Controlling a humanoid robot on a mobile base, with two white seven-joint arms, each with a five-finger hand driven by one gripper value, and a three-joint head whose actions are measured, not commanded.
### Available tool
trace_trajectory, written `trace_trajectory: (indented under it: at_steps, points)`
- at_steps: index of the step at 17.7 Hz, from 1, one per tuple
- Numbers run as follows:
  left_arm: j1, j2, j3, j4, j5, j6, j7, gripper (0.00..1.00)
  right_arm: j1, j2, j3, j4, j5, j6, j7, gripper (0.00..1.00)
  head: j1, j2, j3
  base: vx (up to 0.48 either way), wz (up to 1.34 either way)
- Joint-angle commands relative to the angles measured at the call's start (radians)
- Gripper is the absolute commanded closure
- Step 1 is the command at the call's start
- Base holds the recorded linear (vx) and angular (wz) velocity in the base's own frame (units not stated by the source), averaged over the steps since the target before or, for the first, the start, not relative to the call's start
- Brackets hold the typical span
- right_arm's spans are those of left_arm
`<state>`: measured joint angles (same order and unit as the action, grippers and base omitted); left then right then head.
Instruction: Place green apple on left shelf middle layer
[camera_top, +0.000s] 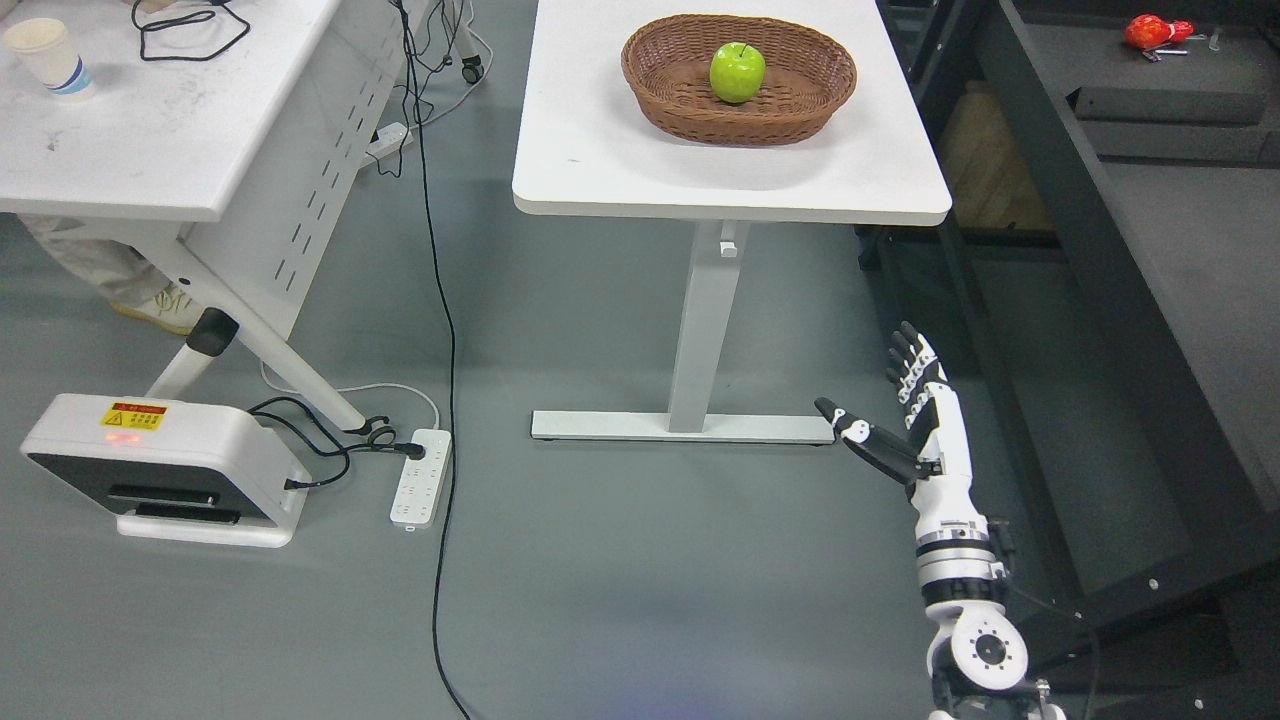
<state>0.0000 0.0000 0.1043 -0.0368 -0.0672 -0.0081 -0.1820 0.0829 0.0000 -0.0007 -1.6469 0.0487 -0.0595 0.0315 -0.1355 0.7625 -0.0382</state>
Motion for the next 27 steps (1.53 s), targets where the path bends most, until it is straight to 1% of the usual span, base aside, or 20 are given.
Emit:
trace_trajectory:
  at_steps: [1, 5, 7, 8, 9, 10, 11, 13, 15, 17, 18, 21, 22, 23, 26, 27]
  points:
    - [-0.021, 0.017, 0.000, 0.000, 0.000, 0.000, -0.001, 0.00, -0.006, -0.017, -0.028, -0.001, -0.003, 0.000, -0.001, 0.00, 0.0000, 0.000, 0.000, 0.000, 0.00]
    - [-0.021, 0.017, 0.000, 0.000, 0.000, 0.000, -0.001, 0.00, -0.008, -0.017, -0.024, -0.001, -0.001, -0.020, -0.002, 0.00, 0.0000, 0.000, 0.000, 0.002, 0.01]
    - [-0.021, 0.017, 0.000, 0.000, 0.000, 0.000, -0.001, 0.00, -0.009, -0.017, -0.027, 0.001, 0.035, -0.034, -0.002, 0.00, 0.0000, 0.000, 0.000, 0.000, 0.00]
    - [-0.021, 0.017, 0.000, 0.000, 0.000, 0.000, -0.001, 0.00, -0.012, -0.017, -0.031, -0.001, 0.101, -0.060, -0.005, 0.00, 0.0000, 0.000, 0.000, 0.000, 0.00]
    - [-0.021, 0.017, 0.000, 0.000, 0.000, 0.000, -0.001, 0.00, -0.020, -0.018, -0.038, -0.001, 0.223, -0.091, -0.005, 0.01, 0.0000, 0.000, 0.000, 0.000, 0.00]
    - [-0.021, 0.017, 0.000, 0.000, 0.000, 0.000, -0.001, 0.00, -0.031, -0.040, -0.041, -0.001, 0.338, -0.109, -0.005, 0.01, 0.0000, 0.000, 0.000, 0.000, 0.00]
    - [-0.021, 0.017, 0.000, 0.000, 0.000, 0.000, -0.001, 0.00, -0.044, -0.076, -0.041, -0.004, 0.462, -0.131, -0.005, 0.02, 0.0000, 0.000, 0.000, 0.000, 0.00]
    - [-0.021, 0.017, 0.000, 0.000, 0.000, 0.000, -0.001, 0.00, -0.061, -0.136, -0.042, -0.014, 0.597, -0.145, -0.005, 0.02, 0.0000, 0.000, 0.000, 0.000, 0.00]
    - [-0.021, 0.017, 0.000, 0.000, 0.000, 0.000, -0.001, 0.00, -0.066, -0.196, -0.057, -0.030, 0.609, -0.132, -0.002, 0.02, 0.0000, 0.000, 0.000, 0.000, 0.00]
    - [-0.021, 0.017, 0.000, 0.000, 0.000, 0.000, -0.001, 0.00, -0.061, -0.222, -0.074, -0.043, 0.606, -0.138, 0.001, 0.02, 0.0000, 0.000, 0.000, 0.000, 0.00]
    - [-0.021, 0.017, 0.000, 0.000, 0.000, 0.000, -0.001, 0.00, -0.064, -0.222, -0.082, -0.045, 0.605, -0.148, 0.001, 0.01, 0.0000, 0.000, 0.000, 0.000, 0.00]
    - [-0.021, 0.017, 0.000, 0.000, 0.001, 0.000, -0.001, 0.00, -0.066, -0.212, -0.114, -0.050, 0.603, -0.304, 0.002, 0.00, 0.0000, 0.000, 0.000, 0.000, 0.00]
    - [-0.021, 0.017, 0.000, 0.000, 0.001, 0.000, -0.001, 0.00, -0.086, -0.210, -0.110, -0.047, 0.612, -0.295, 0.011, 0.01, 0.0000, 0.000, 0.000, 0.025, 0.04]
    - [-0.021, 0.017, 0.000, 0.000, 0.000, 0.000, -0.001, 0.00, -0.113, -0.215, -0.105, -0.044, 0.632, -0.265, 0.016, 0.01, 0.0000, 0.000, 0.000, 0.025, 0.04]
    - [-0.021, 0.017, 0.000, 0.000, 0.000, 0.002, -0.001, 0.00, -0.152, -0.212, -0.022, -0.042, 0.842, -0.127, 0.025, 0.02, 0.0000, 0.000, 0.000, 0.062, 0.16]
    - [-0.021, 0.017, 0.000, 0.000, 0.000, 0.000, -0.001, 0.00, -0.159, -0.209, -0.018, -0.042, 0.862, -0.117, 0.025, 0.02, 0.0000, 0.000, 0.000, 0.082, 0.20]
